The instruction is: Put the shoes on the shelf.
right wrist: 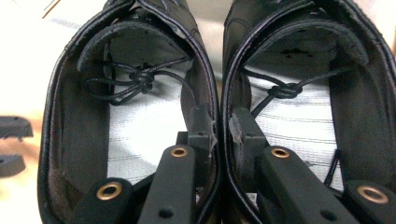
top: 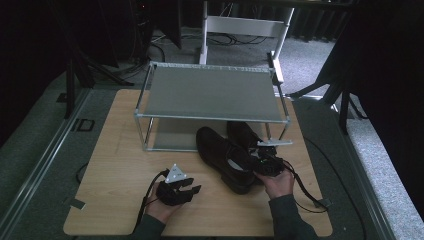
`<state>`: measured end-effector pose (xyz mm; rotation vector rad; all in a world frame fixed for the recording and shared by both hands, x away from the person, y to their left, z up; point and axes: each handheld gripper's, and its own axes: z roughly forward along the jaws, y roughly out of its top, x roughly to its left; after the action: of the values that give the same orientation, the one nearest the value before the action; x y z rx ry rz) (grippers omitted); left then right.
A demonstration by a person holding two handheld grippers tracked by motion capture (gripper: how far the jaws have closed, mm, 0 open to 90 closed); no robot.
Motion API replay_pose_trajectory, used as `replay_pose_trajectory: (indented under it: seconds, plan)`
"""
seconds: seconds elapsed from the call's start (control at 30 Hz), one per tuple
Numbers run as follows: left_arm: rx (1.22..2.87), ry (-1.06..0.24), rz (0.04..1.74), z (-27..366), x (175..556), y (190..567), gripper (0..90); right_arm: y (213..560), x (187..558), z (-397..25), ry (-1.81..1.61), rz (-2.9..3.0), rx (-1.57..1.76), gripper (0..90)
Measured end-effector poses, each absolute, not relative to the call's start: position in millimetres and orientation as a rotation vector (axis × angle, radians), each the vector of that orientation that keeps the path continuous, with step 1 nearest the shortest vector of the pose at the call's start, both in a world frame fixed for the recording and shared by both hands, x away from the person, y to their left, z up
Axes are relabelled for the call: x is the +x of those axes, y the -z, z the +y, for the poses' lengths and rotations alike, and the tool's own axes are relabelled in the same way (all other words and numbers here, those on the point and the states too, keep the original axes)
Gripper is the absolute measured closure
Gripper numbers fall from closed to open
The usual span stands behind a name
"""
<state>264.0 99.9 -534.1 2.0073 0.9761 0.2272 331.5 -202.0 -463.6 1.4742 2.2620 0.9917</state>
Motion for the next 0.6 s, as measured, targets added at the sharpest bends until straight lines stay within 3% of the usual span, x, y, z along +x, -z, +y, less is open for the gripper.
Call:
replay_pose_trajectory:
  seconds: [0.6]
  plan:
    - [1.95,-0.326,1.025,82.9,296.1,514.9,58.8,466.8,357.3,-170.6,-0.994,2.185,1.501,80.5]
